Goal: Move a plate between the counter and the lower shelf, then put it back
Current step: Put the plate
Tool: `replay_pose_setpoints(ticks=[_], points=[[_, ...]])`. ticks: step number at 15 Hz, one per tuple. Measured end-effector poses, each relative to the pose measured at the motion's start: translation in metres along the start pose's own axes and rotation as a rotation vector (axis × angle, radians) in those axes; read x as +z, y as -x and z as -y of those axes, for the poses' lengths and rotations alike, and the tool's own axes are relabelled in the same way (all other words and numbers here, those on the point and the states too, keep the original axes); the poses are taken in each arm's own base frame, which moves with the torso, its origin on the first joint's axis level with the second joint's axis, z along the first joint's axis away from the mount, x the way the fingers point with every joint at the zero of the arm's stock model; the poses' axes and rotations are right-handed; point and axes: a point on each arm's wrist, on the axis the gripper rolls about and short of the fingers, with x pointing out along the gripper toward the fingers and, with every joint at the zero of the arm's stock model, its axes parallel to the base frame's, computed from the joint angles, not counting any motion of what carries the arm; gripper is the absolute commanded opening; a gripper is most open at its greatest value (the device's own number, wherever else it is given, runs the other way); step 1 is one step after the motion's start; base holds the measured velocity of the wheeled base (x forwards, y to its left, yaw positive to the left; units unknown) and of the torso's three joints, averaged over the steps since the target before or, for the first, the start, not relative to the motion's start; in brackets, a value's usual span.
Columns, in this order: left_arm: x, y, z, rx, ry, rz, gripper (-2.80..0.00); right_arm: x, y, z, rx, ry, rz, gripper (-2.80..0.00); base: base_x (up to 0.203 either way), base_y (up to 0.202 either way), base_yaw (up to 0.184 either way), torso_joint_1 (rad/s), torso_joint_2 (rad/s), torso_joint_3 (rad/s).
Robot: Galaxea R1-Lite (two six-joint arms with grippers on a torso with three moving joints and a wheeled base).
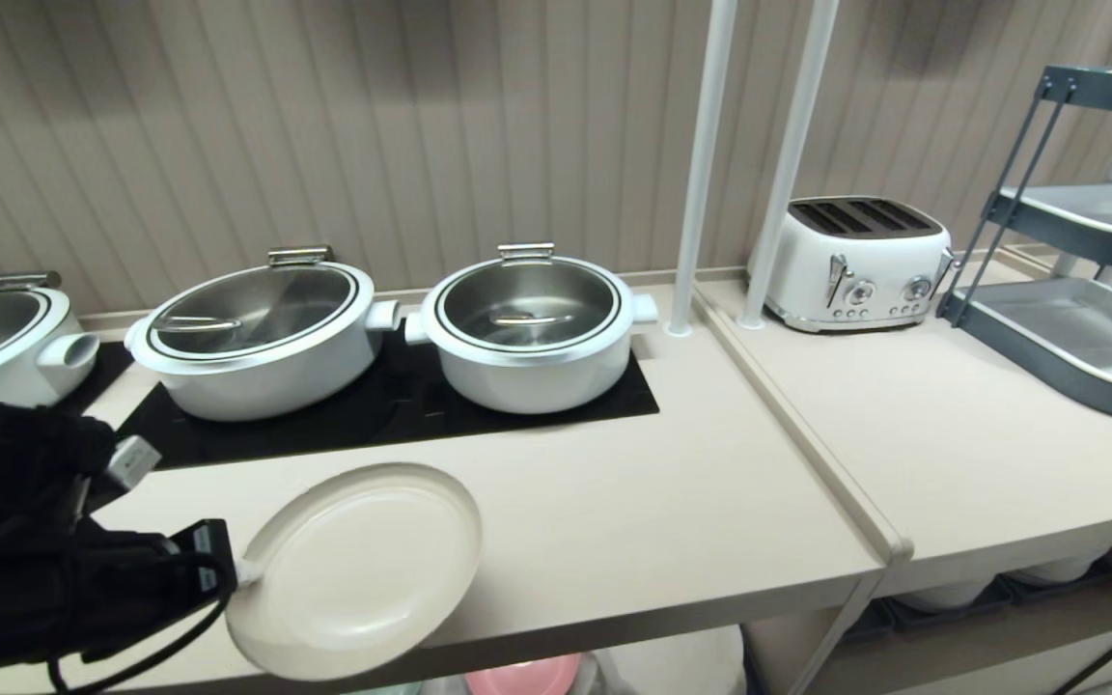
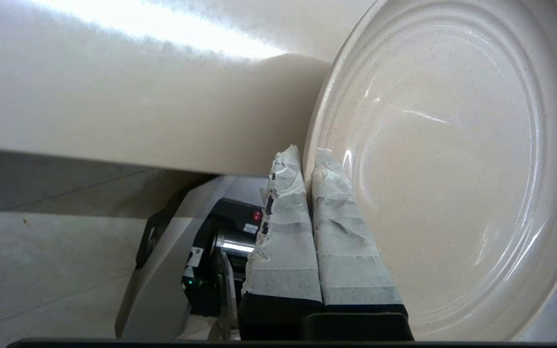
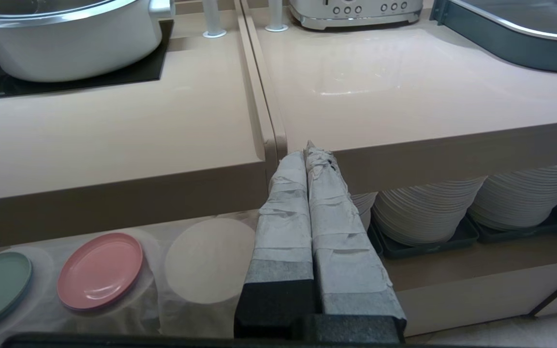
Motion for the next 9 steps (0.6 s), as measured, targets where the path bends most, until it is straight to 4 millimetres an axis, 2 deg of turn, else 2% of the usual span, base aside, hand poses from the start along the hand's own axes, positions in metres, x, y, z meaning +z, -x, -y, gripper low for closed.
replay_pose_setpoints(ticks=[4, 9], points=[[0.02, -0.036, 0.008, -0.01, -0.039, 0.008, -2.8, 0.0, 0.0, 0.0, -0.001, 0.0, 0.0, -2.8, 0.0, 0.0, 0.0, 0.0, 0.0, 0.0], [0.028, -0.08, 0.017, -0.025, -0.093, 0.002, -2.8, 0.0, 0.0, 0.0, -0.001, 0.0, 0.0, -2.8, 0.0, 0.0, 0.0, 0.0, 0.0, 0.0]])
